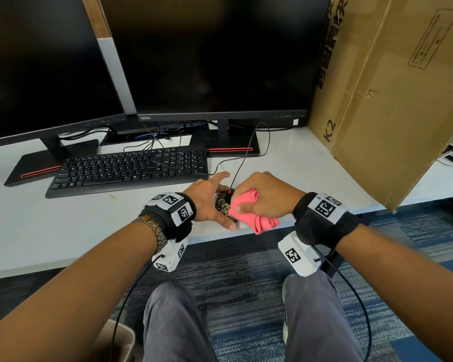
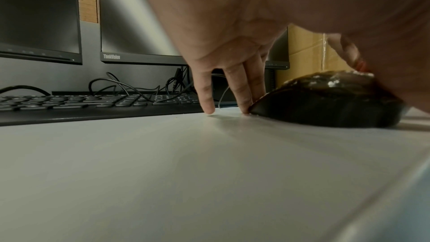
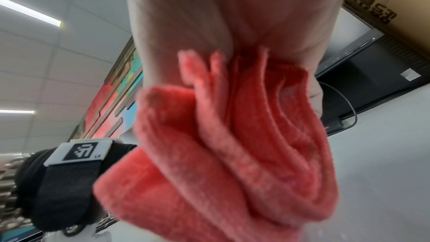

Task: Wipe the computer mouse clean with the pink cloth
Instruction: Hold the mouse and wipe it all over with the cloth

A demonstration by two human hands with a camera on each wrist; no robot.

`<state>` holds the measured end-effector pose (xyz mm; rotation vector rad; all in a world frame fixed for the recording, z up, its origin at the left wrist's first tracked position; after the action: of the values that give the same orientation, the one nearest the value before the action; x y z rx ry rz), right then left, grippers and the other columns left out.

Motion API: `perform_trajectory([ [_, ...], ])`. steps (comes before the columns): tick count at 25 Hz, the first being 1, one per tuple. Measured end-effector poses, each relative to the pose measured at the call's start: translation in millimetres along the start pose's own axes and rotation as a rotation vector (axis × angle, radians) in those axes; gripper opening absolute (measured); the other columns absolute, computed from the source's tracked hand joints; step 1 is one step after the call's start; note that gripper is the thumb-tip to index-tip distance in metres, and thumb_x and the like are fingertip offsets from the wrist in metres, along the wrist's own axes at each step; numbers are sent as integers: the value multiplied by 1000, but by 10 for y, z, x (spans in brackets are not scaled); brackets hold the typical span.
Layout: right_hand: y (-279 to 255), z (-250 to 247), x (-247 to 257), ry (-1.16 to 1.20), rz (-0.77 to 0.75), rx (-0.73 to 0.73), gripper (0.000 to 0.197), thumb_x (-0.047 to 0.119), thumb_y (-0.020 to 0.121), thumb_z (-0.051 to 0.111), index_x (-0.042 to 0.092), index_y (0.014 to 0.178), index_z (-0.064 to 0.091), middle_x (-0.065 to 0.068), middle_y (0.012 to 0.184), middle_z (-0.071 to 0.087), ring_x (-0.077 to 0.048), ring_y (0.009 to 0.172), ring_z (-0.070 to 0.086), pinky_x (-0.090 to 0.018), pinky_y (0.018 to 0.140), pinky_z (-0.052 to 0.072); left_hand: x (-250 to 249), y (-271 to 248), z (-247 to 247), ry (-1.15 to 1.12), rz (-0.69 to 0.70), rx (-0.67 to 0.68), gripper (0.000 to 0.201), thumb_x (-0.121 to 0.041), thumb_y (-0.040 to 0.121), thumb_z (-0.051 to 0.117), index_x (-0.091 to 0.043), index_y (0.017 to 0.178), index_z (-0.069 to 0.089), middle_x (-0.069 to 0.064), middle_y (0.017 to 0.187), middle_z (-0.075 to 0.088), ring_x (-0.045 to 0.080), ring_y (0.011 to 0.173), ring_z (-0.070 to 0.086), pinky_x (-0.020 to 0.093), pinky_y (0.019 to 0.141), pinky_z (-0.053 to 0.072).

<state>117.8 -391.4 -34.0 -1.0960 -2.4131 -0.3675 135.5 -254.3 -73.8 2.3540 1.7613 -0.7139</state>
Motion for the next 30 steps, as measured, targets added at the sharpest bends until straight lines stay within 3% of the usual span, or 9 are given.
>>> perform_trajectory([
  [4,64,-126,-38,-8,41,-82,22,22,87,71,18,108,78,-1,106,75,-19,100,64,-28,88,45,2,-13,-8,-3,-14,-13,138,-62,44,88,-28,154,12,-6,146,51,25,141,36,47,117,27],
  [7,96,-87,-1,-26,41,-84,20,23,86,72,20,104,79,-2,99,76,-21,96,66,-36,87,53,1,-17,-6,-6,-15,-12,139,-61,43,89,-28,154,12,-5,146,52,24,141,37,48,116,28],
  [15,14,-15,68,-58,28,40,21,22,86,72,18,106,78,0,97,75,-16,89,64,-29,80,50,14,-13,29,-11,-1,-12,139,-63,43,88,-30,153,11,-7,148,50,23,140,39,45,116,28],
  [19,87,-198,35,-52,63,-75,23,23,87,71,17,108,77,-1,105,74,-18,98,63,-32,89,49,19,-12,30,-30,-5,-14,138,-62,42,88,-31,152,12,-4,147,50,24,138,42,47,115,31],
  [24,104,-55,41,-60,73,-43,21,23,85,70,20,104,78,0,99,74,-19,91,65,-36,86,53,24,1,38,-2,1,-17,140,-67,39,86,-31,152,12,-3,147,51,24,136,44,46,113,34],
  [30,118,-39,-6,-122,83,-33,21,31,82,70,31,102,76,1,98,72,-23,95,63,-45,87,54,-1,-7,49,57,23,-26,140,-71,42,83,-29,153,10,1,145,53,27,134,46,44,112,35],
])
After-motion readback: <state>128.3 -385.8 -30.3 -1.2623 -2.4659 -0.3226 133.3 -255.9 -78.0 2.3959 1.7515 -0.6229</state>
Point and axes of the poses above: each hand's wrist, its own y-axis towards the middle knuckle, its own z-axis out of the palm, x = y × z, the point moved 7 cm from there along y, towards the middle knuckle
